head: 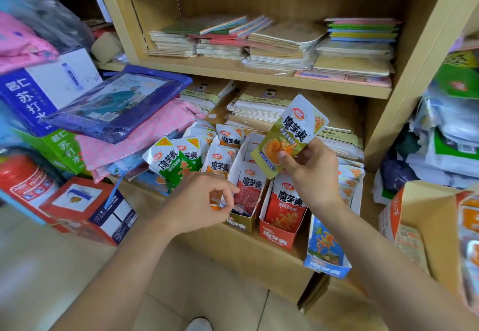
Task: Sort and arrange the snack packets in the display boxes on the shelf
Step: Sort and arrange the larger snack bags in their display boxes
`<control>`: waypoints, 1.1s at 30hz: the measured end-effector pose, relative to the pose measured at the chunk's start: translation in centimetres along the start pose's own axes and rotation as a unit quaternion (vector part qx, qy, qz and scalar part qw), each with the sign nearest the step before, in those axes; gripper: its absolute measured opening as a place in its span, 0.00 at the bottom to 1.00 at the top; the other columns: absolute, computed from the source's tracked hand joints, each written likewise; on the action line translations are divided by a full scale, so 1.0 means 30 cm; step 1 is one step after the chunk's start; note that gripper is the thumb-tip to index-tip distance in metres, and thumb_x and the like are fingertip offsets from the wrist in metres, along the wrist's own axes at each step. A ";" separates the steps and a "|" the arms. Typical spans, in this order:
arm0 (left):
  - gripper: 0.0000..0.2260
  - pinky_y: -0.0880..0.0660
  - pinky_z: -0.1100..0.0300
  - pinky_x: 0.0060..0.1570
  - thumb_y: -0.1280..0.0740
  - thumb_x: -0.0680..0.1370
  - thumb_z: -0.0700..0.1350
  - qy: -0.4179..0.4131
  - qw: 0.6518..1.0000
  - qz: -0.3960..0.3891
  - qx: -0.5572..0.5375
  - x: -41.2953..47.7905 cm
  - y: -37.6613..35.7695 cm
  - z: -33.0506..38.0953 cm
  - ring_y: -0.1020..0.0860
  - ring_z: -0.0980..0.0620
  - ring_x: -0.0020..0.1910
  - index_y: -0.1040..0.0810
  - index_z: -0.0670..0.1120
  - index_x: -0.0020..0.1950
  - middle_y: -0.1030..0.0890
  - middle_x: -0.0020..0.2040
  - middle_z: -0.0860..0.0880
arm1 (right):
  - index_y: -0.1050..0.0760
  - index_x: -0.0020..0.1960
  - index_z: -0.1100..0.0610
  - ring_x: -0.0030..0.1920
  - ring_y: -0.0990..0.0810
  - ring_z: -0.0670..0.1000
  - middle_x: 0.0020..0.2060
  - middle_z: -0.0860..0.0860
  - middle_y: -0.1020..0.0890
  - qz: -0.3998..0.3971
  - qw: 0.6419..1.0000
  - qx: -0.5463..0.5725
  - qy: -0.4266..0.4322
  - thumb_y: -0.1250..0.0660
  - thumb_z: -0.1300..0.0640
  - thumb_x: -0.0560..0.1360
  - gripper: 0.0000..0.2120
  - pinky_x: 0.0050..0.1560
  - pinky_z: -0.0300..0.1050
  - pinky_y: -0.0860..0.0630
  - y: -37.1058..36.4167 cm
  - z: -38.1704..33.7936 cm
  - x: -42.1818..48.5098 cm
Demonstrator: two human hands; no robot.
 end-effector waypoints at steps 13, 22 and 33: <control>0.16 0.45 0.44 0.69 0.34 0.77 0.49 0.004 0.959 0.011 0.285 0.187 -0.150 -0.028 0.43 0.49 0.77 0.29 0.58 0.64 0.22 0.65 0.56 | 0.23 0.56 0.54 0.48 0.15 0.48 0.49 0.48 0.15 0.068 0.998 -0.005 -0.014 0.27 0.56 0.76 0.10 0.45 0.55 0.16 0.068 0.045 0.038; 0.07 0.41 0.52 0.52 0.27 0.77 0.49 -0.070 0.970 0.073 0.220 0.161 -0.076 -0.032 0.32 0.52 0.55 0.16 0.59 0.53 0.26 0.46 0.62 | 0.24 0.55 0.55 0.47 0.14 0.49 0.49 0.49 0.15 0.056 0.998 0.003 -0.010 0.28 0.56 0.77 0.09 0.44 0.55 0.16 0.063 0.054 0.050; 0.09 0.22 0.65 0.51 0.28 0.78 0.39 0.037 0.992 0.114 -0.049 -0.023 0.032 -0.030 0.17 0.60 0.50 0.13 0.51 0.52 0.14 0.48 0.61 | 0.23 0.55 0.53 0.45 0.15 0.47 0.48 0.47 0.15 0.004 0.999 -0.023 0.024 0.32 0.59 0.79 0.06 0.42 0.56 0.17 0.007 0.015 0.018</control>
Point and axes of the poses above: each hand's wrist, its own x-axis towards the middle knuckle, its own y-axis out of the back of the hand, z = x × y, the point moved 2 cm from there along x, towards the middle knuckle
